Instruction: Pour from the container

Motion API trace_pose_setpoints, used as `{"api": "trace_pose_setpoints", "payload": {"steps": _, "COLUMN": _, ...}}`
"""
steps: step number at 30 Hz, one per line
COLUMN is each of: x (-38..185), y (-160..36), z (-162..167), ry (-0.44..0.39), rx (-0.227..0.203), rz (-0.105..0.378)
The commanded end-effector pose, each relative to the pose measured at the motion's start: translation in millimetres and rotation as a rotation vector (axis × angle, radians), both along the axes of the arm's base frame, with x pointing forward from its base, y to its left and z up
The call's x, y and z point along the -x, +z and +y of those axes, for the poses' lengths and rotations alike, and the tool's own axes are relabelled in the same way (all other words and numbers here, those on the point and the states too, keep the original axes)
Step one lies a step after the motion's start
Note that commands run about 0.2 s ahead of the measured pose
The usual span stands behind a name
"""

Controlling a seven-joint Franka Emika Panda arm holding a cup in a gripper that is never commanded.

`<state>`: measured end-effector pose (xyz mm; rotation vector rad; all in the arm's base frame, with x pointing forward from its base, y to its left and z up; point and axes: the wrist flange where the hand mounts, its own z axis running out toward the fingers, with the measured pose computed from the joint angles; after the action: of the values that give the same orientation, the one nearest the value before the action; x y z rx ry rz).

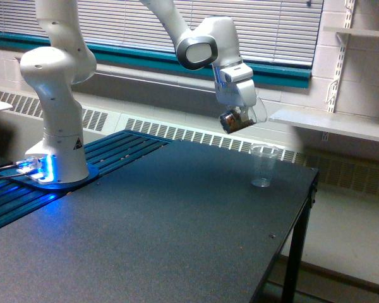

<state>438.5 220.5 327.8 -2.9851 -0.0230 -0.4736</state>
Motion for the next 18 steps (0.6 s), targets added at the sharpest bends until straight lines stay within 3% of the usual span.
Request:
{"api": "trace_pose_setpoints", "payload": {"steps": 1, "x": 0.5, "y": 4.6, "z": 2.5, "ry": -0.001, "rx": -0.021, "rz": -0.016}}
{"api": "trace_pose_setpoints", "payload": {"steps": 18, "x": 7.3, "y": 2.0, "z": 7.1, "ry": 0.02, "rx": -0.045, "rz": 0.027}}
